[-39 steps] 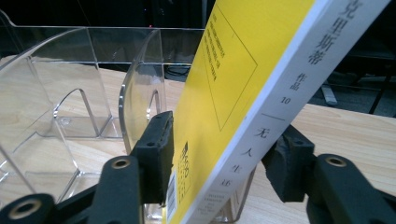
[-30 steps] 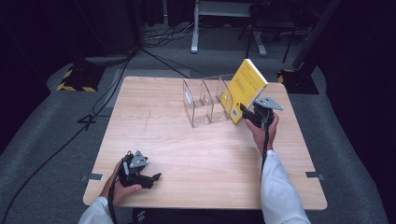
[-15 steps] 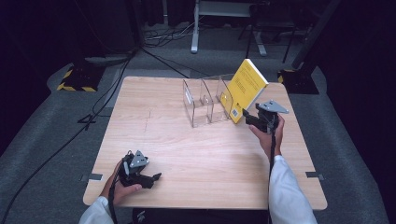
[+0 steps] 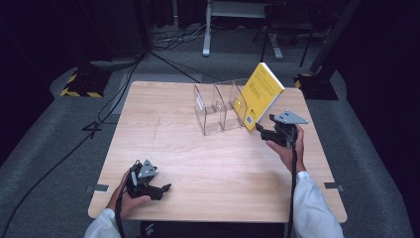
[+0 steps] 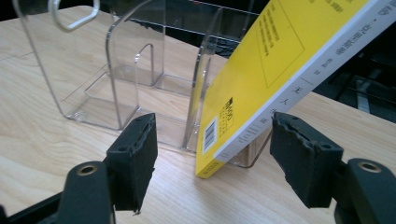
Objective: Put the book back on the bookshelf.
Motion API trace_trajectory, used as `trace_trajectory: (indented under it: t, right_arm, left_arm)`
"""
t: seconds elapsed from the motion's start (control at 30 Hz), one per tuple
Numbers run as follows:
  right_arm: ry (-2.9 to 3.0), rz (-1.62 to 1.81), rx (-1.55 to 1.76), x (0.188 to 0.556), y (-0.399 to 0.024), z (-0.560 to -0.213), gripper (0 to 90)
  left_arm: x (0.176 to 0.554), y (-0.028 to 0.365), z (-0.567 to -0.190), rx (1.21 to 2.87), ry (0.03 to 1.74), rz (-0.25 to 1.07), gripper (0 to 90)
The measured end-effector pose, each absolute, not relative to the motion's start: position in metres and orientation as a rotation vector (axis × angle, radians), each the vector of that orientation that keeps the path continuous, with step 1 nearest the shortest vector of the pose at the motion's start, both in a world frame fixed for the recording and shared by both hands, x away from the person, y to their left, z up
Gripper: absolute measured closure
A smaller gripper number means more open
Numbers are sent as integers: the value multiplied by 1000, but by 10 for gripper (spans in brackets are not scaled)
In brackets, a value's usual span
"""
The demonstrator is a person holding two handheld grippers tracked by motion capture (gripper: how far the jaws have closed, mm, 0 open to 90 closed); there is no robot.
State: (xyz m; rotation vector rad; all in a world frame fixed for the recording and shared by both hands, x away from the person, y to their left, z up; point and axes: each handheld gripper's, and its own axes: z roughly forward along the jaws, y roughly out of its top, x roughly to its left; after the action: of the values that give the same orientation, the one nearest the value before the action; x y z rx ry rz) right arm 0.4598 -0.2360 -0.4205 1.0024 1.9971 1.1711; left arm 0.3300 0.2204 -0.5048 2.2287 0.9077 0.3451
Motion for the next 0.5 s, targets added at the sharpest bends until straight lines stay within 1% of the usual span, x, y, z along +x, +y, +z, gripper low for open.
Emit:
trace_trajectory:
  t: [0.13,0.5]
  right_arm:
    - [2025,1181,972,452,-236,-417,300]
    - [2091,1138,902,433,-236,-411,274]
  left_arm:
    - [330,220,-505,2229,908,345,156]
    - [330,220,-505,2228,908,344,156]
